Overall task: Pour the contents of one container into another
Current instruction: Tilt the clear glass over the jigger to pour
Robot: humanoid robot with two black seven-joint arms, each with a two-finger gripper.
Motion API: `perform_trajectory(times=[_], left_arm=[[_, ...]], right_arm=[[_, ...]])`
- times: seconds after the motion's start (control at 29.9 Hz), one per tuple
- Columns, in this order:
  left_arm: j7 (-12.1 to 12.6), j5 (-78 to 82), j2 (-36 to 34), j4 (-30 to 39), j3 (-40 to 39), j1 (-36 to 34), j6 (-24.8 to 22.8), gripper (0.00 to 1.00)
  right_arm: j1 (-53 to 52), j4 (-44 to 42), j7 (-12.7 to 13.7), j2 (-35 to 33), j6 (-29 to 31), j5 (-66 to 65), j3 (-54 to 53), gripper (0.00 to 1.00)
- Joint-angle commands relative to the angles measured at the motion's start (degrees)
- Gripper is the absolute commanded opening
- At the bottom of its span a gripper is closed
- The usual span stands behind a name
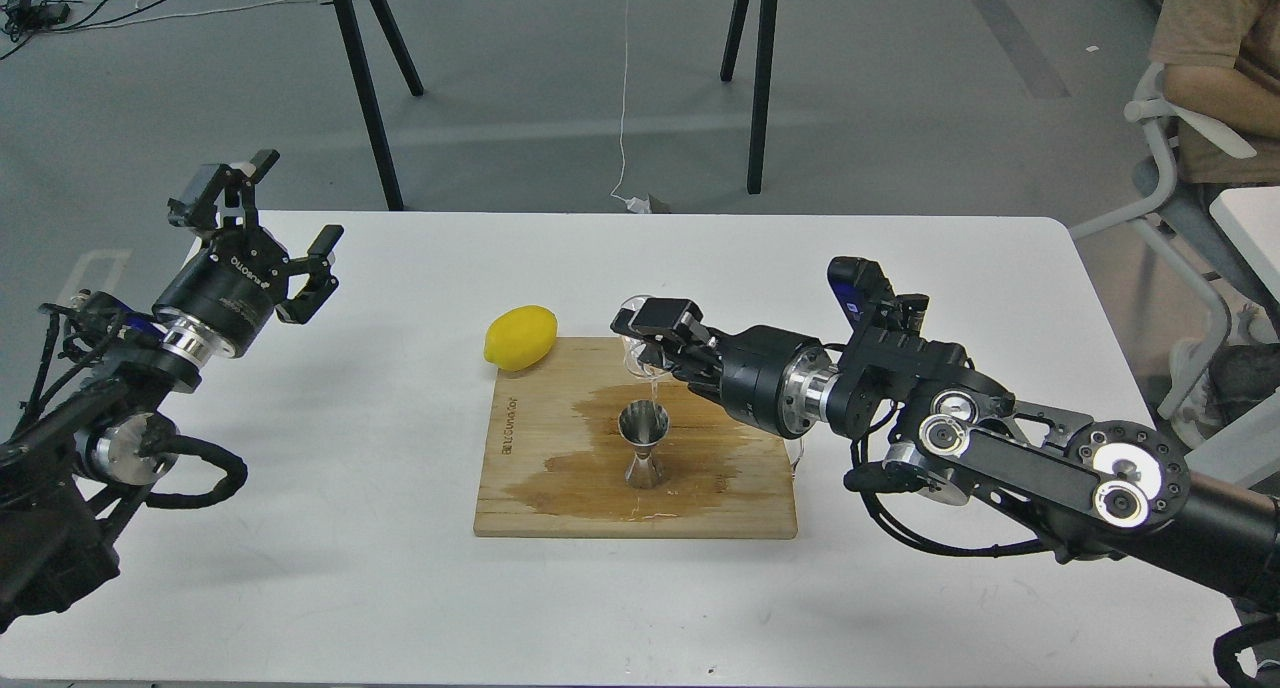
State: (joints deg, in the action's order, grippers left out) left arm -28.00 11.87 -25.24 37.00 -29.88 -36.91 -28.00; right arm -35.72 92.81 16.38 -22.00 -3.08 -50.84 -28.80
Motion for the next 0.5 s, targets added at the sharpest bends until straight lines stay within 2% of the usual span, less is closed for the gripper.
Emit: perform_trajectory(times=[0.0, 0.47], left_arm=[[0.0, -0.09, -0.07, 0.0, 0.0, 0.0, 0.0, 1.0], [0.0, 0.0, -0.16, 0.0, 0.0, 0.0, 0.0, 1.0]], right_arm=[[0.04, -0.08, -0.03, 0.74, 0.0, -0.32, 0.14, 0.45], [0.04, -0.08, -1.52, 0.56, 0.0, -4.71, 1.55, 0.44]])
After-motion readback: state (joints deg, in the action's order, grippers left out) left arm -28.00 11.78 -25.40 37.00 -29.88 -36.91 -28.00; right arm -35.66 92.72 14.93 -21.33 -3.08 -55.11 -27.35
